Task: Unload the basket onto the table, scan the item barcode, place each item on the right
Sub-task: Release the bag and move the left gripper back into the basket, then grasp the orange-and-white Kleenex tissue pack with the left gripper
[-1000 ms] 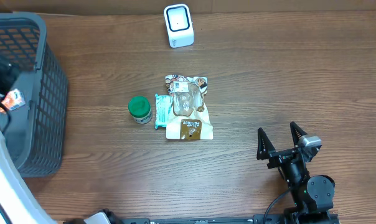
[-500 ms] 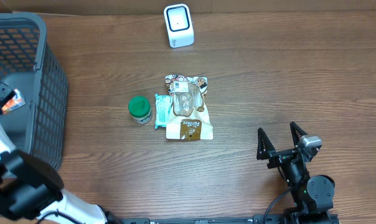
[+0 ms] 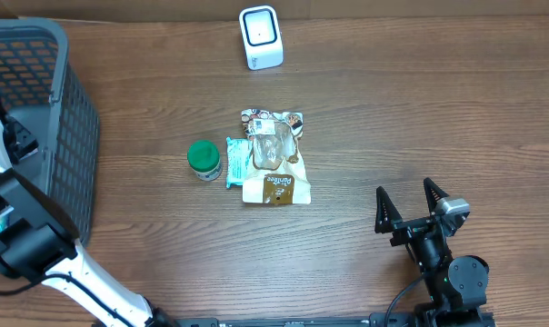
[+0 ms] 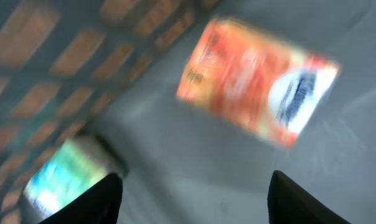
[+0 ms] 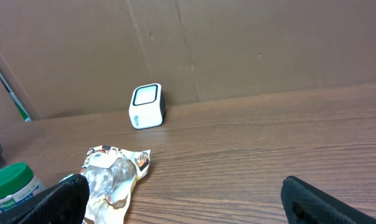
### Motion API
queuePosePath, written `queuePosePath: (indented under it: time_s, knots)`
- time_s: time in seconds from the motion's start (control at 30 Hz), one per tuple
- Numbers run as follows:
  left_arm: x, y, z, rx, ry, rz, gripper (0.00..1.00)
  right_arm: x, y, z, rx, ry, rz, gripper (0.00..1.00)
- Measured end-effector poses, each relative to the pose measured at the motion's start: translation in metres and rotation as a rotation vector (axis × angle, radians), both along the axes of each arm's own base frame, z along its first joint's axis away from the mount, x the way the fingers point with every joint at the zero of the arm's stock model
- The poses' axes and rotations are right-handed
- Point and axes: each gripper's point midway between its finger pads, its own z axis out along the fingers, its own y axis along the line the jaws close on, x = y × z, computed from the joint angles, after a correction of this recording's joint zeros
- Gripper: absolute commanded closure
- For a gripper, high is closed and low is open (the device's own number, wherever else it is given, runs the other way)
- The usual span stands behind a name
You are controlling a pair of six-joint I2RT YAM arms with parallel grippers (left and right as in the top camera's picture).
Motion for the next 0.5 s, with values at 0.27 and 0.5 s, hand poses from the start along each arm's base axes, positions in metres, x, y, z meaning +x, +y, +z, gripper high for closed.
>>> queuePosePath:
  time_s: [0.27,0.5]
  knots:
    - [0.042,0.007,-0.013,0.071,-0.045,-0.146,0.4,0.0,0.0,0.0,0.0,0.0,0.0,0.0]
    - [0.066,-0.009,-0.012,0.084,-0.058,-0.242,0.44,0.0,0.0,0.0,0.0,0.0,0.0,0.0]
